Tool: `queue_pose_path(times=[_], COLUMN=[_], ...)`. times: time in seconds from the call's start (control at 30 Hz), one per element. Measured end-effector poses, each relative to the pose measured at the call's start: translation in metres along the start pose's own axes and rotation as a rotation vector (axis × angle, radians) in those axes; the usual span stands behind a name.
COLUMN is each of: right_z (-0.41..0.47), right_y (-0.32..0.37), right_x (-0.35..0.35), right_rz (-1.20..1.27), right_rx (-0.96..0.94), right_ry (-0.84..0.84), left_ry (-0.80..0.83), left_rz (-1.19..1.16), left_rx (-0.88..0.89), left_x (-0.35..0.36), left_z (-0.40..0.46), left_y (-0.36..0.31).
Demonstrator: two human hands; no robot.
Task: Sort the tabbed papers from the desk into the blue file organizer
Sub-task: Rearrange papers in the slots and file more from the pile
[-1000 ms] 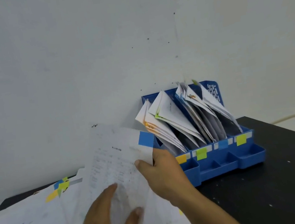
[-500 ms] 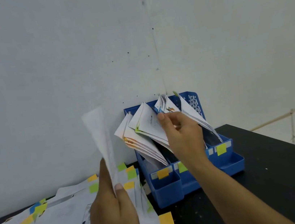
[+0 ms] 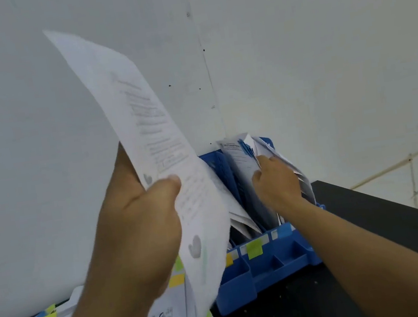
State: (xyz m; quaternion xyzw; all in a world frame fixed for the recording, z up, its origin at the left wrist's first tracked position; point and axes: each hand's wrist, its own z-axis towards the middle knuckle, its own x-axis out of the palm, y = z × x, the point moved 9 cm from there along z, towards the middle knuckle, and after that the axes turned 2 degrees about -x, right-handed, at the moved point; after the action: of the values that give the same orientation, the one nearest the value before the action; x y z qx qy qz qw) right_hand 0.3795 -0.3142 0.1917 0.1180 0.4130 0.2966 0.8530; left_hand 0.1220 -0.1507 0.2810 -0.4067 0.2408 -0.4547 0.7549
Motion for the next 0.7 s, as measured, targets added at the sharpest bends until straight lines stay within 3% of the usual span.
queue_pose_path(times=[0.47,0.7], right_z=[0.008,0.012], right_y=[-0.018,-0.025], right_x=[-0.007,-0.008], right_rz=[0.197,0.212], right_rx=[0.065,0.06], right_ry=[0.062,0.077], left_ry=[0.147,0.113], left_rz=[-0.061,0.138], left_rx=[-0.155,-0.043], left_x=[0.113,0.144], left_z=[0.105,0.126], left_y=[0.081,0.122])
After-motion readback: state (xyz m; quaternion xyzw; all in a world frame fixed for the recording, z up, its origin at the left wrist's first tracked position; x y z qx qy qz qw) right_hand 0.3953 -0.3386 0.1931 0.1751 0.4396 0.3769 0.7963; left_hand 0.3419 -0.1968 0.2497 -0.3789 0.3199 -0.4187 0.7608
